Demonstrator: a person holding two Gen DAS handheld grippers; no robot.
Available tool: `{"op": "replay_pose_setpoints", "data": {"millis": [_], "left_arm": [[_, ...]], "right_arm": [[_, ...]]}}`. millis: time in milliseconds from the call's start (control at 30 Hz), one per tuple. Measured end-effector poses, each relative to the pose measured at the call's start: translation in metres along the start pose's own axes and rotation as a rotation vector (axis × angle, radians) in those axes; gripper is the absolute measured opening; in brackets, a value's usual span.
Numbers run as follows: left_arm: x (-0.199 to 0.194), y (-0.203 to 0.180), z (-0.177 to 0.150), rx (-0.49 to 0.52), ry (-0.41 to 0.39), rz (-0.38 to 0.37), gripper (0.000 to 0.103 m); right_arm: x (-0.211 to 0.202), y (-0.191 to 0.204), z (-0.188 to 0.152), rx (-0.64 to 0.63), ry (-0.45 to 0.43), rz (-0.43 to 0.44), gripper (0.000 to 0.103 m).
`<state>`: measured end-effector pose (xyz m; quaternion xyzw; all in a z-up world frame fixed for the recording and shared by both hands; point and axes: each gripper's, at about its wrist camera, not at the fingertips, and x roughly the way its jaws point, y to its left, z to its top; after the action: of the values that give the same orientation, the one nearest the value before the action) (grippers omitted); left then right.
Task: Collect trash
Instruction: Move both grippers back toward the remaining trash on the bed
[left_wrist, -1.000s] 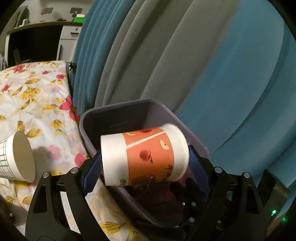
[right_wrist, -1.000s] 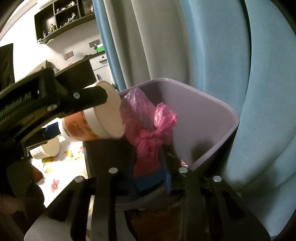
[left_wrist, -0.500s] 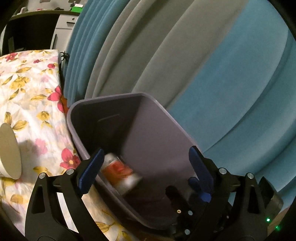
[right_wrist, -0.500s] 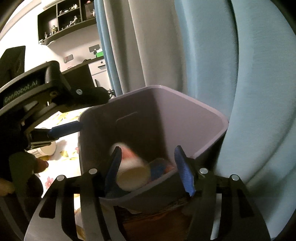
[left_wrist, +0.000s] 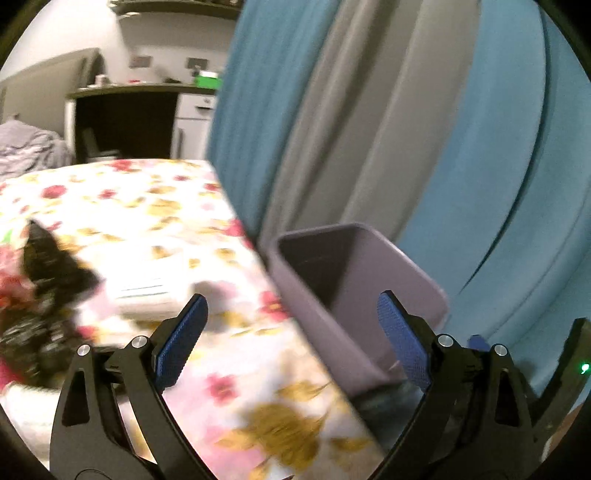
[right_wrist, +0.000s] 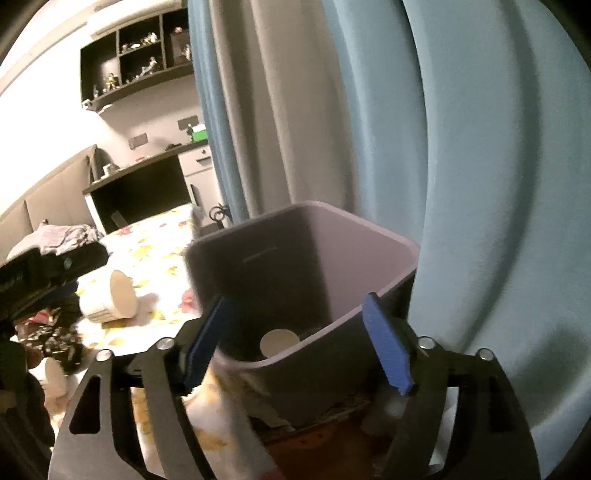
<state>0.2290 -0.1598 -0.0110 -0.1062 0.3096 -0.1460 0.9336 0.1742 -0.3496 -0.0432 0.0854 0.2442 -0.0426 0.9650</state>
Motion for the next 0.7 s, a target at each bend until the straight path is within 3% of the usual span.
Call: {"op": "replay_pose_setpoints", "data": {"millis": [233, 500, 700], "left_arm": [[-0.072, 0.049, -0.019, -0.007, -0.065, 0.098, 0.094], [-0.148, 0.125, -0.044, -0.057, -0.128, 0.240, 0.096], [-0.180, 0.185, -0.071, -0.138, -0.133, 0.372, 0.096]], "right_arm": [[-0.029, 0.043, -0.008, -0.025, -0.026, 0.081, 0.087], [-0.056, 0.115, -0.030, -0.102, 0.008, 0.232, 0.088], [-0.065, 0.174, -0.057, -0.196, 0.064, 0.309, 0.088]]}}
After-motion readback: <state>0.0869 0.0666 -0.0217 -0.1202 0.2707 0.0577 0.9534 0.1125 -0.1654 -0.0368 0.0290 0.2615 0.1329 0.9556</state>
